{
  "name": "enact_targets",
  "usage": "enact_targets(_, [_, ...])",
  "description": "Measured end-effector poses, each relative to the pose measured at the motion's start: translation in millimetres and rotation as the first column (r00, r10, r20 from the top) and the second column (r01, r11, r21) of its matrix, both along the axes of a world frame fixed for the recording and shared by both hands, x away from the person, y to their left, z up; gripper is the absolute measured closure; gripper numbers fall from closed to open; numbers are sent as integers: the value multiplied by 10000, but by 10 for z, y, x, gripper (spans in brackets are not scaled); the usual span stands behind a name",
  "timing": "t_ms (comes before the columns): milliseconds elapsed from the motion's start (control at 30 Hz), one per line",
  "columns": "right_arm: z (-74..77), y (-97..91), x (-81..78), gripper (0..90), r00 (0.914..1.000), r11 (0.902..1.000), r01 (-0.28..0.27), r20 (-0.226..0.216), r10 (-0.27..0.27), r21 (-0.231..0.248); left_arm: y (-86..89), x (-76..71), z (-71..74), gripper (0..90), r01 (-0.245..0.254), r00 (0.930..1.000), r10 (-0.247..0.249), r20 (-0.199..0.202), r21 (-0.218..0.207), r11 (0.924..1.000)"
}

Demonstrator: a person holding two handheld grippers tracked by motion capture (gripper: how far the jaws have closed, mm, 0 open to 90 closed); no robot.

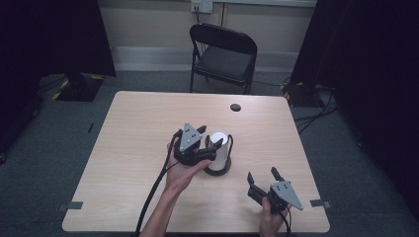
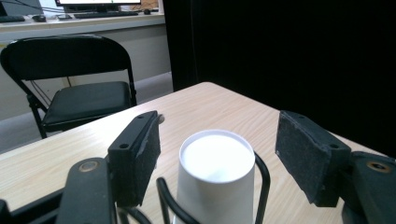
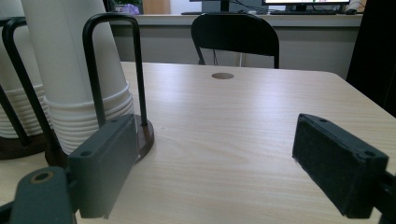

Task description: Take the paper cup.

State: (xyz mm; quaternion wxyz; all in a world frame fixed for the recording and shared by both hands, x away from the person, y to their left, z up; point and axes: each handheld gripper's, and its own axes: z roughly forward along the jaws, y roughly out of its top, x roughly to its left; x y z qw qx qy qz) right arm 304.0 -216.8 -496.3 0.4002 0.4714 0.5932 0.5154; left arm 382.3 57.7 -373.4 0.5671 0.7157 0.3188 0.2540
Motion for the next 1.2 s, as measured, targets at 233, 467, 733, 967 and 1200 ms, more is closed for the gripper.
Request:
enact_targets(233, [-1,0,-3,133,10000,10000,-70,20,70,0,-87,146,-83,367,336,9978,-340,-566,-78,9994])
enact_targets(467, [0,-3,-4,133,9997,9997,-241,-5,241,16,-145,234,-174,299,192,9971,-169,-740,307,9993])
enact_targets(733, [0,-5,-5,133,9996,9996,-293,-3,293,35,-206,267,-216,207,220,9964,-183,-823,439,9988])
enact_targets(967, [0,-7,-6,133,9996,9996,-281,-18,281,82,-240,307,-266,239,227,9949,-156,-994,709,9972])
enact_targets(1200, [-1,-9,-6,132,9996,9996,-281,18,280,90,-288,310,-299,268,274,9950,-185,-985,900,9956])
